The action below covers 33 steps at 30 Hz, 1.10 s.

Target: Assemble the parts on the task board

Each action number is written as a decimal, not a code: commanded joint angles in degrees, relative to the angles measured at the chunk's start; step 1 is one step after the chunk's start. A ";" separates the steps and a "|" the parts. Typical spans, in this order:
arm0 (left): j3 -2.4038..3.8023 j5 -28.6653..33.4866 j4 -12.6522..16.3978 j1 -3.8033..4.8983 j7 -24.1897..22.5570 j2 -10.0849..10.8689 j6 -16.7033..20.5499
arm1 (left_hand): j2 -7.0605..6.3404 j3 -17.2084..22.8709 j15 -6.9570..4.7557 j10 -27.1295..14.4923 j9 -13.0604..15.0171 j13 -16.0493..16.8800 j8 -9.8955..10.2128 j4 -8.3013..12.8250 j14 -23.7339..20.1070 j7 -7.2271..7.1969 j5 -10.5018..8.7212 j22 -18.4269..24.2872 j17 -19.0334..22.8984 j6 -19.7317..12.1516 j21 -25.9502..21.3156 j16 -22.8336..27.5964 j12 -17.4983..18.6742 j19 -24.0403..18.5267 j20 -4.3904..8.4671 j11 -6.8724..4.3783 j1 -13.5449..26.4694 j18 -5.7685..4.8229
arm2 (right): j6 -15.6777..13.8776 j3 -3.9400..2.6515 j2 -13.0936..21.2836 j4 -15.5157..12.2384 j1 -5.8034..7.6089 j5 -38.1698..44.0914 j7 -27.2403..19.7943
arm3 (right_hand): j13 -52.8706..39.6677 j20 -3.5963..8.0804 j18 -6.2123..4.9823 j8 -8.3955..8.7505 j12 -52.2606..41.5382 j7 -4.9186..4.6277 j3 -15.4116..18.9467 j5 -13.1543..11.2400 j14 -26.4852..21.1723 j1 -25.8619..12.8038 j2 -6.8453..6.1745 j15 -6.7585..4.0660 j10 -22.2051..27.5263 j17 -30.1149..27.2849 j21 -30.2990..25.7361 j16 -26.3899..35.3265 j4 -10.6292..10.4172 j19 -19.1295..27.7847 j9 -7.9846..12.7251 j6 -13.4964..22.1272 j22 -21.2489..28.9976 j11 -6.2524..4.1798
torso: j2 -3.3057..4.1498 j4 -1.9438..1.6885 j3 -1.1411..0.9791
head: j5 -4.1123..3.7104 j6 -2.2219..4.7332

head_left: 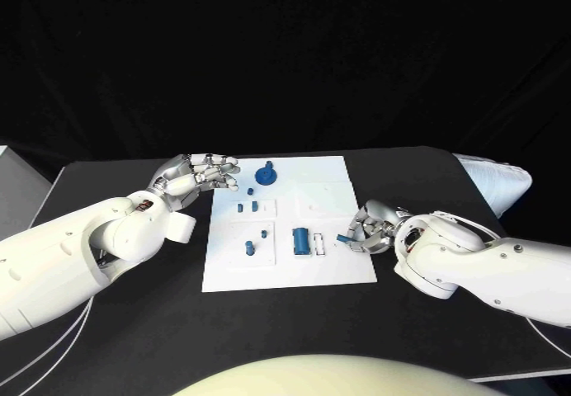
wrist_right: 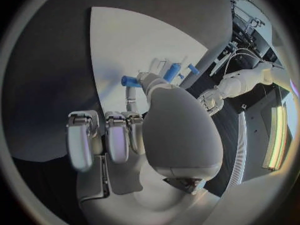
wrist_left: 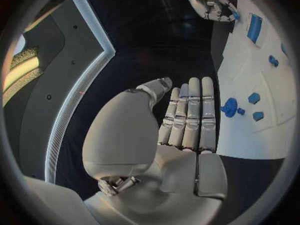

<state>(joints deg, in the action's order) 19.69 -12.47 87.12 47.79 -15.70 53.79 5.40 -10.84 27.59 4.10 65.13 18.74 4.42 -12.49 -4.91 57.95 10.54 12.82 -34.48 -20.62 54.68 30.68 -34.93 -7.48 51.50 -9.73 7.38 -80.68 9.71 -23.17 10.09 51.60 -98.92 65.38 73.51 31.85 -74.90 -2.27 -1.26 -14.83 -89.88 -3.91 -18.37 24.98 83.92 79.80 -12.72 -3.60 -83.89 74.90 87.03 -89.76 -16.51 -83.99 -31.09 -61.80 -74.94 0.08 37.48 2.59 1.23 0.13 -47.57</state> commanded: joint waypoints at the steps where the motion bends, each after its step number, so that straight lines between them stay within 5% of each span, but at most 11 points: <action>1: 0.03 0.16 0.18 -0.03 -0.21 -0.10 -0.95 | 0.06 0.01 0.14 0.09 -0.07 0.06 0.29 -0.25 0.42 0.30 -0.02 0.08 -0.09 -0.04 -0.19 0.32 0.27 0.43 -0.06 0.13 0.32 0.64 | -1.75 0.01 -0.83 -0.43 0.30 -3.70 -0.02 | -15.10 0.28 0.74 -0.34 -0.12 -0.02 -0.45 0.00 6.08 -1.27 0.17 -0.39 -6.11 15.10 0.25 -0.24 -0.05 -5.45 -0.14 -0.51 -14.37 -0.46 | 0.04 -0.04 0.04 | -0.13 -0.01; 17: 0.03 0.16 0.24 -0.03 -0.09 -0.19 -1.22 | 0.06 0.01 0.14 0.09 -0.07 0.06 0.29 -0.25 0.42 0.30 -0.02 0.08 -0.09 -0.04 -0.19 0.32 0.27 0.43 -0.06 0.13 0.32 0.64 | 0.05 0.08 -6.67 3.36 0.18 -6.61 0.11 | -15.10 0.40 0.72 -0.66 -0.12 0.21 -1.14 -1.38 6.08 -4.22 0.32 -0.54 -6.11 15.10 0.17 -0.24 -0.07 -5.43 -0.48 -0.79 -14.35 -0.64 | 0.04 -0.04 0.05 | -0.13 -0.28; 33: 0.03 0.15 0.31 -0.03 0.41 -0.07 -1.80 | 0.11 -0.05 0.17 0.07 -0.09 0.09 0.32 -0.53 0.44 0.30 -0.03 0.30 -0.34 -0.05 -0.48 0.50 0.36 0.55 -0.11 0.15 0.50 0.64 | 2.39 0.12 -8.34 4.78 -0.18 -6.47 0.65 | -15.10 0.41 0.71 -0.74 -0.12 0.14 -0.75 -2.46 6.08 -8.17 -0.05 -0.51 -6.11 15.10 0.11 -0.24 -0.15 -5.42 -0.60 -0.75 -14.33 -0.59 | -0.01 0.03 -0.02 | 0.02 -0.68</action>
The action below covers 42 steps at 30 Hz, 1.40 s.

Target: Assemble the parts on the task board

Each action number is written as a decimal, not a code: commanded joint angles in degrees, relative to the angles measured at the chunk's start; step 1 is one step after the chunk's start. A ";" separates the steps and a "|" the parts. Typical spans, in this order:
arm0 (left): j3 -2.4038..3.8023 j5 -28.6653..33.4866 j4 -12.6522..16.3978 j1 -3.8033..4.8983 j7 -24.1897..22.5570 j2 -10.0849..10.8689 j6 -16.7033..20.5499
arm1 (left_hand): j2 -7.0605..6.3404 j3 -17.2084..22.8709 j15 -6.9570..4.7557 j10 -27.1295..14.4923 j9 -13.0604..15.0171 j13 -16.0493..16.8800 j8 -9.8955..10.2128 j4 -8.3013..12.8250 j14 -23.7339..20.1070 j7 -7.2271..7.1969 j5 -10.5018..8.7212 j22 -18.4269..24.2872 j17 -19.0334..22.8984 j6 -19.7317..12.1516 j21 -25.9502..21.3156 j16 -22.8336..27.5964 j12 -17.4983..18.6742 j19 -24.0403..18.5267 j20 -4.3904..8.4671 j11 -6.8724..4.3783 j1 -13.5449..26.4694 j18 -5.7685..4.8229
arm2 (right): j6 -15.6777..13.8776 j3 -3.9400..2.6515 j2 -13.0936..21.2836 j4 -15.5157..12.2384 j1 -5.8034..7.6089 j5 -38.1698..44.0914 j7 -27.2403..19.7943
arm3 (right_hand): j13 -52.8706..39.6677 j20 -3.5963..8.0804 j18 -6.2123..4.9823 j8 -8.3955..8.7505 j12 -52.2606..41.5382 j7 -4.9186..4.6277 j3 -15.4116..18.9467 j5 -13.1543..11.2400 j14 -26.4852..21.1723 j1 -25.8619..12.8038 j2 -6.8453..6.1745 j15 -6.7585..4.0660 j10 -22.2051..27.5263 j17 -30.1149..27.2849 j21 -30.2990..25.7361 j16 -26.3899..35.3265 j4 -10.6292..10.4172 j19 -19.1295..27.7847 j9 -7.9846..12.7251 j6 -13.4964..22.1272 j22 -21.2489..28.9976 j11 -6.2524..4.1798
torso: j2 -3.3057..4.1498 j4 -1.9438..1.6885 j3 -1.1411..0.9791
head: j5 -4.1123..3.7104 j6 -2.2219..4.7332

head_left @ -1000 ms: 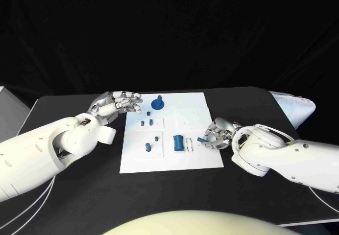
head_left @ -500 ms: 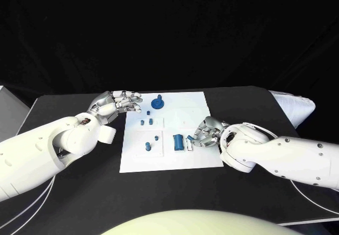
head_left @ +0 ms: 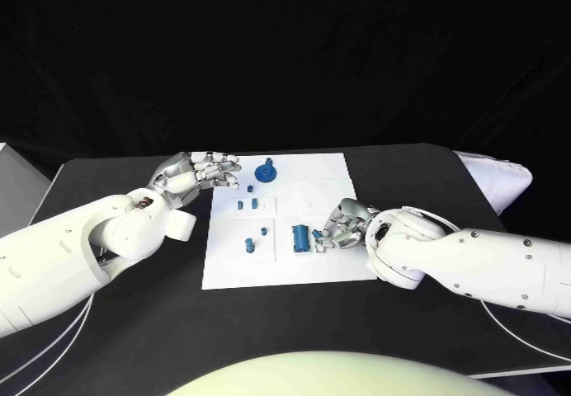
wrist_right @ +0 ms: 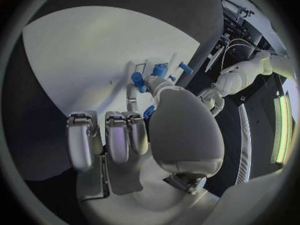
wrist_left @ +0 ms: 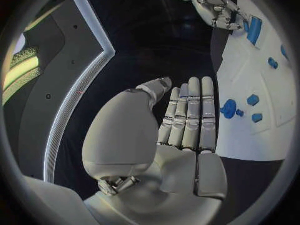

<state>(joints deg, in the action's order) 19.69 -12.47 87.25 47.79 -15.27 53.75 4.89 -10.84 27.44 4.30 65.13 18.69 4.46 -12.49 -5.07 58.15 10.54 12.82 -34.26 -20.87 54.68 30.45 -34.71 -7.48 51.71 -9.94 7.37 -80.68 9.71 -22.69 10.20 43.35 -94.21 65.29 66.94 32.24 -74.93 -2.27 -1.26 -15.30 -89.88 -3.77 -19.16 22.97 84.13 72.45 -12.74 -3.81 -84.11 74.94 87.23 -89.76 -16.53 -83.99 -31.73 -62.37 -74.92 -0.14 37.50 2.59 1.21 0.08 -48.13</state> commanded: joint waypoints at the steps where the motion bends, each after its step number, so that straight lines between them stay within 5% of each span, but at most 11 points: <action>1: 0.03 0.15 0.18 -0.03 -0.01 -0.03 -1.30 | 0.11 0.11 -0.03 0.07 -0.05 0.05 0.32 -0.38 0.24 0.30 -0.03 0.08 -0.08 -0.05 -0.25 0.28 0.36 0.34 0.10 0.16 0.50 0.63 | 2.02 0.02 -0.08 0.10 -0.08 0.20 0.29 | -15.07 0.40 0.71 -0.28 -0.12 0.01 0.07 -0.50 5.87 -1.01 -0.01 -0.30 -5.89 15.06 -0.12 -0.24 -0.13 -5.41 0.03 -0.19 -14.34 -0.37 | -0.03 0.04 0.00 | 0.07 -0.13; 16: 0.03 0.14 0.22 -0.03 0.16 0.07 -1.48 | 0.14 0.10 -0.02 0.07 -0.05 0.05 0.33 -0.45 0.24 0.30 -0.03 0.12 -0.12 -0.06 -0.30 0.30 0.37 0.36 0.09 0.16 0.55 0.63 | 4.00 0.05 -0.07 0.54 -0.14 1.62 0.72 | -15.07 0.40 0.70 -0.41 -0.12 0.05 0.64 -1.70 5.87 -4.32 0.32 -0.31 -5.89 15.06 -0.13 -0.24 -0.17 -5.40 -0.02 -0.35 -14.34 -0.40 | -0.03 0.01 -0.01 | -0.31 -0.21; 42: 0.02 0.07 -0.02 -0.03 0.44 -0.09 -1.73 | 0.21 0.09 -0.01 0.05 -0.06 0.07 0.35 -0.66 0.25 0.29 -0.01 0.26 -0.24 -0.07 -0.49 0.39 0.42 0.42 0.06 0.16 0.68 0.64 | 1.75 0.06 -0.53 0.23 -0.23 1.11 0.30 | -15.07 0.34 0.67 -0.45 -0.12 0.03 3.77 -2.70 5.87 -8.73 1.01 -0.26 -5.89 15.06 -0.28 -0.24 -0.29 -5.37 0.10 -0.39 -14.30 -0.36 | -0.04 0.04 -0.03 | -0.06 -0.45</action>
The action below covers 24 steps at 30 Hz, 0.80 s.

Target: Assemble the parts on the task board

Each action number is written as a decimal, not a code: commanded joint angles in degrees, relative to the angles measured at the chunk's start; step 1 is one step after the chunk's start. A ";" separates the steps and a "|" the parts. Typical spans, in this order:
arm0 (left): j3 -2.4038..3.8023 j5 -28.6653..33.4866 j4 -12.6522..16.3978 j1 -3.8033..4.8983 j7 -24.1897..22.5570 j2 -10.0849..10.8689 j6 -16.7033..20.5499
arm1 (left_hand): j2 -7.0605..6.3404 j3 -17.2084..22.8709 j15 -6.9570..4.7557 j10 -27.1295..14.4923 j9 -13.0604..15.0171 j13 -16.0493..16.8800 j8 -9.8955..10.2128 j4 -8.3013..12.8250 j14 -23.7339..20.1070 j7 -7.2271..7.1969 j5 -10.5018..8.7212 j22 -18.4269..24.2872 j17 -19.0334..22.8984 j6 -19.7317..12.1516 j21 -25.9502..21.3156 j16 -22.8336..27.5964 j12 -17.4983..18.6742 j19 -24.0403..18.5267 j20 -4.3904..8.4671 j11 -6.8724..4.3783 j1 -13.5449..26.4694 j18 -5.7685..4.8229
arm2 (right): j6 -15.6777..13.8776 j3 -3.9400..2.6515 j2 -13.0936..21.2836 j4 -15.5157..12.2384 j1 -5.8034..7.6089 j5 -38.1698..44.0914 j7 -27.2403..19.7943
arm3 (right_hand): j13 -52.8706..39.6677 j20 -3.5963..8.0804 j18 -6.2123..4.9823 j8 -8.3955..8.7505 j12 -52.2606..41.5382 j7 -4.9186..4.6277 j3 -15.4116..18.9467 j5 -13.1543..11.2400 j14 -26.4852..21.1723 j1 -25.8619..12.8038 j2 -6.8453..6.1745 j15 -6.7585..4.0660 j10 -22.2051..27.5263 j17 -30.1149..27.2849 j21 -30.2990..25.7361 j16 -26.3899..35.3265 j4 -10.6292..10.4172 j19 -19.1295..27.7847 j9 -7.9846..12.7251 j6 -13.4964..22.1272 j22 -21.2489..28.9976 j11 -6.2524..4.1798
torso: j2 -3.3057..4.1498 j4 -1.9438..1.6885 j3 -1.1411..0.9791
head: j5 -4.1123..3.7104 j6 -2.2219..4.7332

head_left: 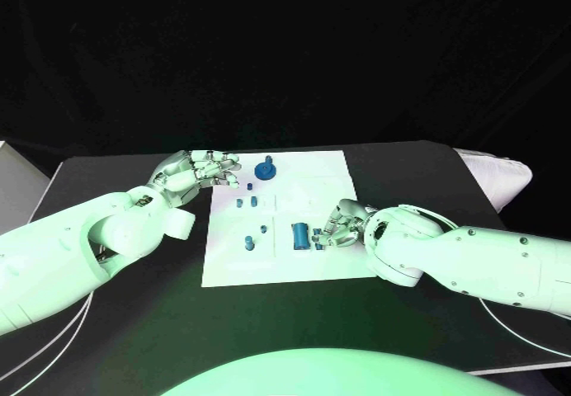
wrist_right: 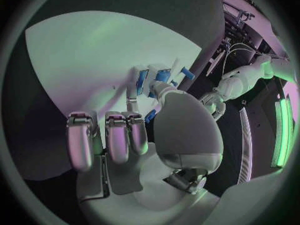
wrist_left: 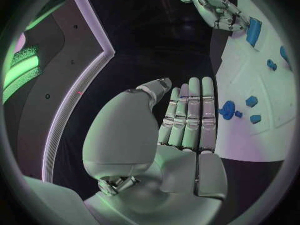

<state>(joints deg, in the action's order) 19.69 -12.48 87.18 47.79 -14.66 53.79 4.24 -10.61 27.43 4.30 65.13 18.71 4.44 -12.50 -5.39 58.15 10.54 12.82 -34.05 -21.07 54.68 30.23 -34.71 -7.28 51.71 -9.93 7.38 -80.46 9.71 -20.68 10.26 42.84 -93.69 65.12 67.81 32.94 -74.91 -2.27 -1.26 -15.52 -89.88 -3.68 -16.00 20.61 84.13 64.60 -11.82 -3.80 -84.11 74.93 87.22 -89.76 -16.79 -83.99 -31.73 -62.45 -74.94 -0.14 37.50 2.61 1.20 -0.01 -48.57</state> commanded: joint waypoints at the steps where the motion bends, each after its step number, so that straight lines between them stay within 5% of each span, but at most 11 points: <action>1: 0.02 0.08 0.05 -0.03 -0.15 -0.14 -1.09 | -0.02 0.09 -0.01 0.05 -0.08 0.09 0.35 -0.34 0.25 0.29 -0.01 0.05 -0.05 -0.07 -0.27 0.39 0.22 0.42 0.06 0.16 0.46 0.64 | -0.29 0.00 0.01 -0.34 -0.07 0.24 -0.42 | -15.09 0.34 0.68 -0.25 -0.12 -0.05 0.95 -0.51 5.87 -1.18 0.18 -0.27 -5.89 15.07 -0.25 -0.24 -0.04 -5.37 0.10 -0.32 -14.28 -0.37 | -0.04 0.01 -0.01 | 0.02 -0.02; 10: 0.02 0.01 -0.06 -0.03 -0.06 -0.17 -1.14 | -0.02 0.09 -0.01 0.05 -0.08 0.09 0.35 -0.34 0.25 0.29 -0.01 0.05 -0.05 -0.07 -0.27 0.39 0.22 0.42 0.06 0.16 0.46 0.64 | -0.83 0.00 1.00 -0.91 -0.10 0.49 -0.63 | -15.09 0.35 0.67 -0.34 -0.12 0.02 2.82 -1.13 5.87 -2.79 0.88 -0.30 -5.89 15.07 -0.27 -0.24 -0.07 -5.37 0.10 -0.37 -14.27 -0.42 | -0.05 -0.04 -0.05 | 0.05 -0.06; 16: 0.02 -0.02 -0.15 -0.04 -0.13 -0.23 -1.15 | -0.02 0.09 -0.01 0.05 -0.08 0.09 0.35 -0.34 0.25 0.29 -0.01 0.05 -0.05 -0.07 -0.27 0.39 0.22 0.42 0.06 0.16 0.46 0.64 | -1.66 0.00 2.33 -1.34 -0.25 0.70 -1.02 | -15.09 0.42 0.66 -0.39 -0.12 0.08 2.93 -3.97 5.87 0.67 0.80 -0.38 -5.89 15.07 -0.33 -0.24 0.25 -5.35 0.09 -0.14 -14.26 -0.49 | -0.08 0.04 -0.05 | 0.15 0.05; 24: 0.02 0.09 -0.78 -0.08 -0.67 -0.59 -0.78 | -0.02 0.09 -0.01 0.05 -0.08 0.09 0.35 -0.34 0.25 0.29 -0.01 0.05 -0.05 -0.07 -0.27 0.39 0.22 0.42 0.06 0.16 0.46 0.64 | -8.03 -0.07 5.03 -2.26 -0.29 -3.00 -6.61 | -15.09 0.22 0.41 0.41 -0.12 -0.51 3.30 -5.31 5.87 5.94 0.47 -0.06 -5.89 15.07 -1.70 -0.24 0.24 -5.04 0.50 1.39 -13.90 -0.03 | -0.33 0.08 0.01 | 0.09 0.49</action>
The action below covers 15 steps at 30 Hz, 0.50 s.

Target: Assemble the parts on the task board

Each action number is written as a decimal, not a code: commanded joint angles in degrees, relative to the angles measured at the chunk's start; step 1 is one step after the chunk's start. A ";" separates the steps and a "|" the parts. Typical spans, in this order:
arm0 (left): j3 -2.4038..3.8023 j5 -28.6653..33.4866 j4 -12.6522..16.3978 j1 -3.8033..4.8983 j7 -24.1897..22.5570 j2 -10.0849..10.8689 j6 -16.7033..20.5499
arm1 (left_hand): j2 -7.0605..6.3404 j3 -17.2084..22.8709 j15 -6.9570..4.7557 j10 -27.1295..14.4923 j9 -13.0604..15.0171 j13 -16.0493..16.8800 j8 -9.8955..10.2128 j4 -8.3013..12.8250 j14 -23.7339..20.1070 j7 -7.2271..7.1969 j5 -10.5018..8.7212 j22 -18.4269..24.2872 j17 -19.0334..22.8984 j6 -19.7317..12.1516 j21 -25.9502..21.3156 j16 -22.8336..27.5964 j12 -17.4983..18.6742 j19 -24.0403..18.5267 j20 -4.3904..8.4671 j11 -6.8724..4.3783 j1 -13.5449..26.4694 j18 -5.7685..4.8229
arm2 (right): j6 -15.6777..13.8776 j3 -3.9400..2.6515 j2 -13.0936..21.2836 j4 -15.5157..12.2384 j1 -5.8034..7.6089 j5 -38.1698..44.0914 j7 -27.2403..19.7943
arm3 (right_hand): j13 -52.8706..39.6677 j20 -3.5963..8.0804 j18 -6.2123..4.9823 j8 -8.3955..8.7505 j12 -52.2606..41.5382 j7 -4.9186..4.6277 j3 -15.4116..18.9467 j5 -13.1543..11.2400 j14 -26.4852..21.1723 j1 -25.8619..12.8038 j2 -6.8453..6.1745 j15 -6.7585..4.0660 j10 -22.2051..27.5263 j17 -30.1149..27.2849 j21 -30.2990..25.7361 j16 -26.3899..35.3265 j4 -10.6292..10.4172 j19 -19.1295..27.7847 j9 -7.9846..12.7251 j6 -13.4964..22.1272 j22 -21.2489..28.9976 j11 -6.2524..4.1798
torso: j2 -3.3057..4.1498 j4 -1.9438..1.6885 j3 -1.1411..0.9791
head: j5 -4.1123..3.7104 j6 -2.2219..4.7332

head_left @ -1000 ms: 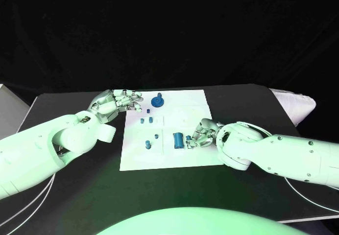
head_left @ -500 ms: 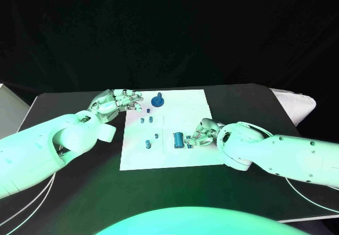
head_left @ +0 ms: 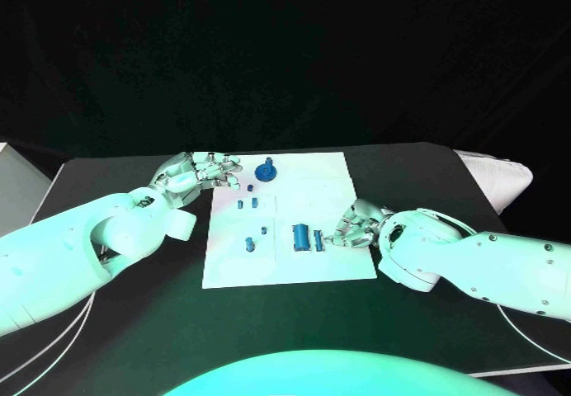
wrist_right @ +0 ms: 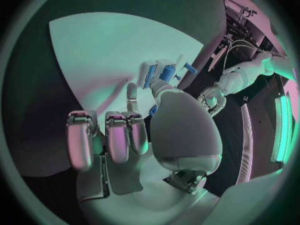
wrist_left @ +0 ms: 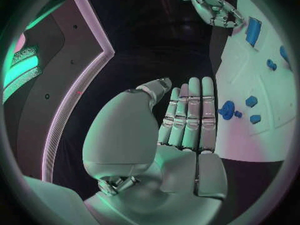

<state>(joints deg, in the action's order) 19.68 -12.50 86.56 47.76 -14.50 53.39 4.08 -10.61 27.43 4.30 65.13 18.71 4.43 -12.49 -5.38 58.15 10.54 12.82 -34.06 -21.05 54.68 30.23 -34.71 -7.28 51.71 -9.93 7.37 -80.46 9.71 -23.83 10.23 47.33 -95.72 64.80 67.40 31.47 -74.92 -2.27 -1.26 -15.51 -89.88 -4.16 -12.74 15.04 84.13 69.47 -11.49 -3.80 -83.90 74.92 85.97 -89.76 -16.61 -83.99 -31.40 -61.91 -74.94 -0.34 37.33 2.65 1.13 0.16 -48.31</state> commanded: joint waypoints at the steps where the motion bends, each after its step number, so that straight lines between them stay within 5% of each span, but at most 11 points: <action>1: 0.03 0.16 -0.36 -0.06 -0.96 -0.26 -0.46 | -0.02 0.09 -0.01 0.05 -0.08 0.10 0.35 -0.34 0.25 0.29 -0.01 0.06 -0.07 -0.07 -0.27 0.39 0.22 0.43 0.05 0.16 0.46 0.64 | -6.38 -0.06 0.91 -0.22 0.09 -4.03 -7.09 | -15.08 0.17 0.38 0.54 -0.12 -0.12 -0.09 0.47 5.87 1.47 0.24 0.01 -6.10 15.08 -0.60 -0.24 0.03 -5.01 0.23 1.05 -13.87 0.26 | -0.19 0.08 0.12 | -0.08 0.38; 6: 0.02 0.74 -1.81 -0.08 -1.87 -0.95 1.02 | -0.04 0.10 -0.02 0.01 -0.10 0.12 0.38 -0.43 0.22 0.25 0.01 0.23 -0.22 -0.12 -0.51 0.52 0.28 0.50 0.04 0.14 0.41 0.66 | -12.88 -0.20 2.01 0.82 0.48 -13.29 -19.80 | -13.17 -0.39 -1.21 1.52 3.25 -0.90 -2.65 1.64 5.87 6.00 0.64 0.56 -4.37 15.08 -9.25 -0.24 0.49 -2.95 0.67 2.55 -11.60 0.91 | -0.64 0.22 0.27 | -0.09 0.96; 9: 0.01 1.24 -2.85 -0.08 -2.59 -1.58 2.22 | -0.16 0.10 0.11 0.02 -0.14 0.15 0.46 -0.58 -0.28 0.27 0.01 0.53 -0.30 -0.24 -0.99 0.97 0.33 0.27 -0.07 0.18 0.43 0.59 | -14.38 -0.32 2.07 2.20 0.92 -20.27 -27.56 | -12.51 -0.59 -1.49 1.77 4.39 -1.14 -3.66 0.88 5.87 7.70 0.21 0.74 -3.78 15.08 -10.90 -0.24 0.72 -2.55 0.74 2.92 -11.13 1.12 | -1.14 0.25 0.42 | -0.07 1.25; 11: -0.01 1.77 -3.68 -0.09 -3.35 -2.15 3.23 | -0.34 0.21 0.45 0.02 -0.22 0.20 0.65 -0.93 -1.48 0.32 -0.03 1.27 -0.25 -0.56 -2.21 2.35 0.44 -0.41 -0.38 0.29 0.45 0.47 | -14.56 -0.47 1.87 3.55 1.22 -26.15 -32.91 | -5.92 -1.18 -4.27 2.35 15.75 -1.95 -4.66 2.32 3.01 8.66 -0.42 1.34 2.39 6.51 -27.91 5.34 0.53 2.03 0.76 4.25 -5.92 1.81 | -1.53 0.21 0.58 | -0.07 1.21; 13: -0.04 2.47 -4.65 -0.09 -4.39 -2.87 4.37 | -0.62 0.55 1.23 -0.49 -0.28 0.07 0.87 -1.61 -3.38 0.49 -0.14 2.94 0.20 -1.03 -4.95 5.47 0.94 -2.14 -1.16 0.67 0.52 0.28 | -14.17 -0.69 1.42 5.47 1.53 -32.50 -37.86 | -0.58 -1.48 -5.93 2.67 24.18 -2.45 -5.44 2.36 0.69 9.15 -0.38 1.48 6.74 0.54 -39.78 10.38 0.50 5.01 0.65 5.19 -1.35 2.12 | -2.02 0.24 0.83 | -0.09 2.72; 14: -0.05 2.80 -5.19 -0.09 -4.95 -3.27 4.89 | -0.78 0.80 1.67 -1.03 -0.39 -0.12 1.22 -1.94 -4.40 0.50 -0.10 3.96 0.51 -1.71 -6.52 7.33 1.40 -2.95 -1.69 0.86 0.48 0.17 | -13.84 -0.80 1.12 6.60 1.68 -35.36 -39.95 | 7.64 -1.87 -8.13 3.02 36.84 -2.85 -6.25 1.93 -3.50 9.64 -0.78 1.93 13.40 -8.46 -56.61 18.94 0.58 9.92 0.68 6.20 5.55 2.71 | -2.20 0.22 0.93 | -0.03 2.99; 15: -0.07 3.12 -5.79 -0.09 -5.60 -3.70 5.31 | -0.97 1.02 2.10 -1.53 -0.51 -0.31 1.63 -2.24 -5.21 0.28 -0.14 5.16 0.77 -2.46 -8.34 9.14 1.90 -3.91 -2.24 1.11 0.43 0.09 | -13.36 -0.91 0.75 7.87 1.82 -37.95 -41.81 | 13.07 -2.19 -9.04 3.15 44.04 -3.08 -6.97 1.83 -5.33 9.81 -0.99 2.12 16.47 -13.16 -65.08 24.20 0.55 11.68 0.96 6.69 10.12 2.91 | -2.46 0.16 1.10 | -0.01 3.15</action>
<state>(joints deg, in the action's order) 19.61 -11.39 81.21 47.71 -16.58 50.12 6.58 -11.18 28.49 6.31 63.90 18.21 4.24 -10.94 -7.43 53.14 10.83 12.82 -29.16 -20.38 52.38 22.33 -26.08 -5.49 47.96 -12.01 8.60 -79.88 9.71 -35.76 9.41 48.33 -88.83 66.48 43.38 2.95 -64.93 -4.26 -9.54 -12.55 -50.77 -7.14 -19.28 17.21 80.00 78.84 -12.48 -1.74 -70.03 64.69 28.10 -69.00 -16.09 -73.81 -30.57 -55.55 -67.31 2.57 35.78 2.86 1.77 0.07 -45.97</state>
